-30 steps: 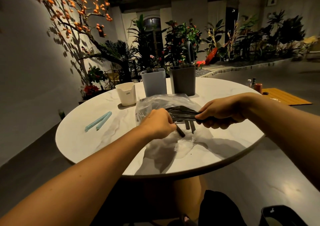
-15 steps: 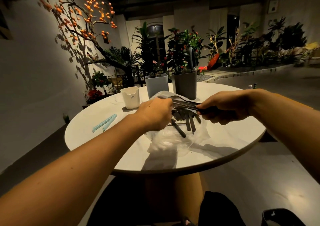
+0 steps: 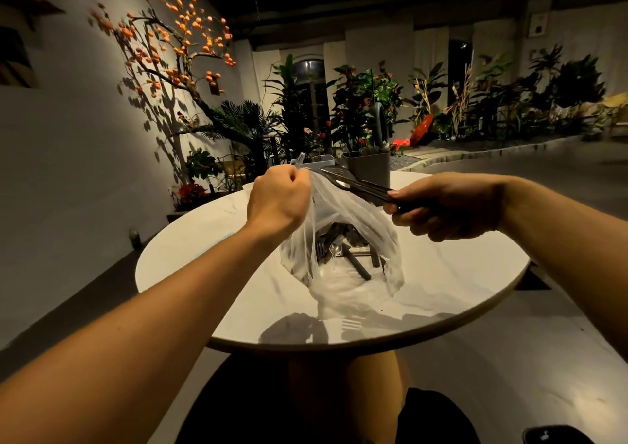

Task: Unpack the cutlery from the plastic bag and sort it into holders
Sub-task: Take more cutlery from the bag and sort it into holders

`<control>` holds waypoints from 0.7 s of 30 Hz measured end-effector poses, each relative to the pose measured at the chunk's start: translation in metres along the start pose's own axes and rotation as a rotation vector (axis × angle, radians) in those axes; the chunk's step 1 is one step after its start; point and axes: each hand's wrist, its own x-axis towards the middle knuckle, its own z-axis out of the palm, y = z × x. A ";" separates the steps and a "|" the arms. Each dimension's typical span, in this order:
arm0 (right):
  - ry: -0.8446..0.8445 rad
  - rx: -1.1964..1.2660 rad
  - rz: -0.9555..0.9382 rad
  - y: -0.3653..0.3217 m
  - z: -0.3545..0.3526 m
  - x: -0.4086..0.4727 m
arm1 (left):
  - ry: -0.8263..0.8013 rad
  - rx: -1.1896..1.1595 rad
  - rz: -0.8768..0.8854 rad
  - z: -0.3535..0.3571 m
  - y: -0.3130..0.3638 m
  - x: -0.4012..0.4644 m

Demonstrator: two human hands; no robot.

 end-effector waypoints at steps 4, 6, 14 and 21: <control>-0.044 0.011 -0.006 -0.008 -0.003 0.004 | -0.043 -0.196 -0.112 0.005 0.007 0.017; -0.035 -0.001 0.021 -0.016 -0.007 0.003 | -0.018 -0.101 -0.133 0.005 0.007 0.026; 0.015 -0.068 0.004 -0.030 -0.024 0.007 | -0.321 -0.193 -0.299 0.019 0.005 0.043; 0.021 -0.065 0.006 -0.024 -0.018 0.039 | -0.808 -0.167 -0.250 0.016 0.005 0.031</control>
